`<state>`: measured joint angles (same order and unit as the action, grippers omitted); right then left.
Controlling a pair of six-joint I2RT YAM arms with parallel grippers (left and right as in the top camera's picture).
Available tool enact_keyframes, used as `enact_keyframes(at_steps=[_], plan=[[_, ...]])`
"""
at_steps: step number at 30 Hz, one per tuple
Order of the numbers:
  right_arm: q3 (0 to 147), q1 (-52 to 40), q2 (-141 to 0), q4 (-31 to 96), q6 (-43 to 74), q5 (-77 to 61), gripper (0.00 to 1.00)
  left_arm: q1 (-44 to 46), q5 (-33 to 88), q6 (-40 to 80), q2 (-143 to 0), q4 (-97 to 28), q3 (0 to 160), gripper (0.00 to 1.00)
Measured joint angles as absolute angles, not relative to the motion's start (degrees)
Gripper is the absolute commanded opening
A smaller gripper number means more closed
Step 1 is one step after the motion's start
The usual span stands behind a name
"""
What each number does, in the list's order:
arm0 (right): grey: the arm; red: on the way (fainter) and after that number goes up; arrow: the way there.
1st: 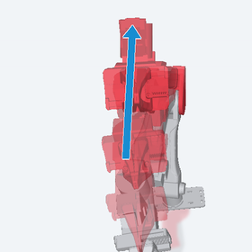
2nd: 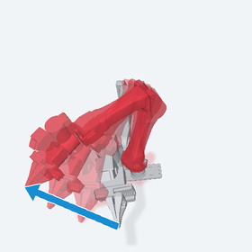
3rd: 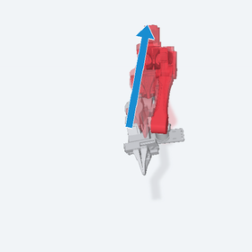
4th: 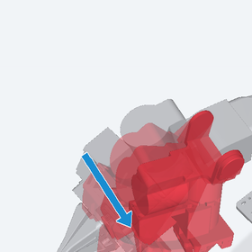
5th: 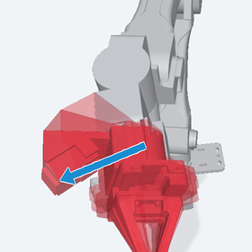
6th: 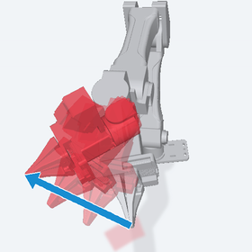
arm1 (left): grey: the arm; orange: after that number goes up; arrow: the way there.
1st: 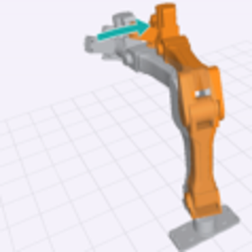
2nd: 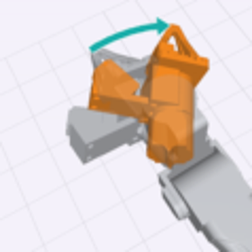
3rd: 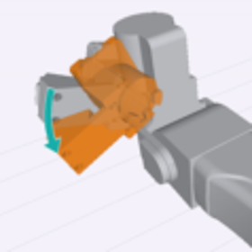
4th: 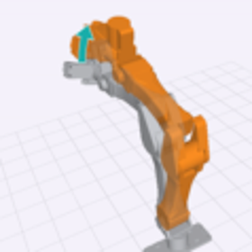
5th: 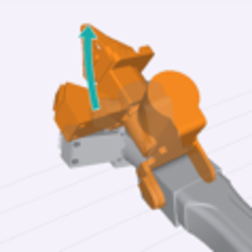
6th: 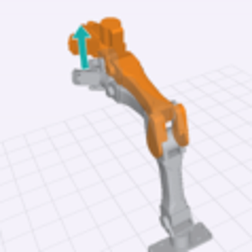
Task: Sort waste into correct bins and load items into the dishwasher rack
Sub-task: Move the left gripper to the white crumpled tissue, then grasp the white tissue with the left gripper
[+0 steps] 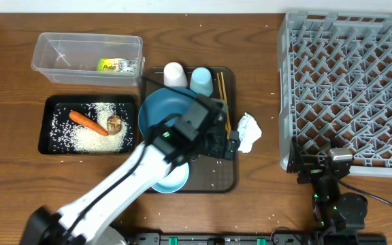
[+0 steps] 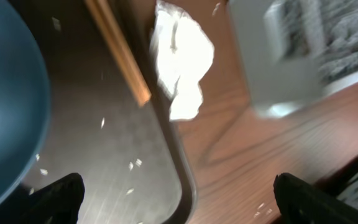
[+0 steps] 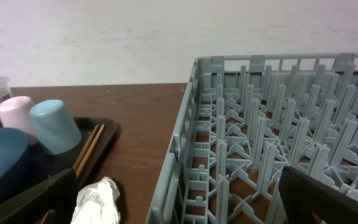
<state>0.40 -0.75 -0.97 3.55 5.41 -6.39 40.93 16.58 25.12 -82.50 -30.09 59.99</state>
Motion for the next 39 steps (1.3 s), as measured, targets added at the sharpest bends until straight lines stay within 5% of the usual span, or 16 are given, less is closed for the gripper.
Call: enact_keyframes(at_steps=[19, 39], plan=[[0.4, -0.8, -1.0, 3.5, 5.4, -6.4, 0.99, 47.5, 13.5, 19.4, -103.2, -28.1, 69.2, 0.98], [0.4, -0.8, -1.0, 3.6, 5.4, -6.4, 0.99, 51.7, 1.0, 16.3, -104.9, -24.6, 69.2, 0.9]])
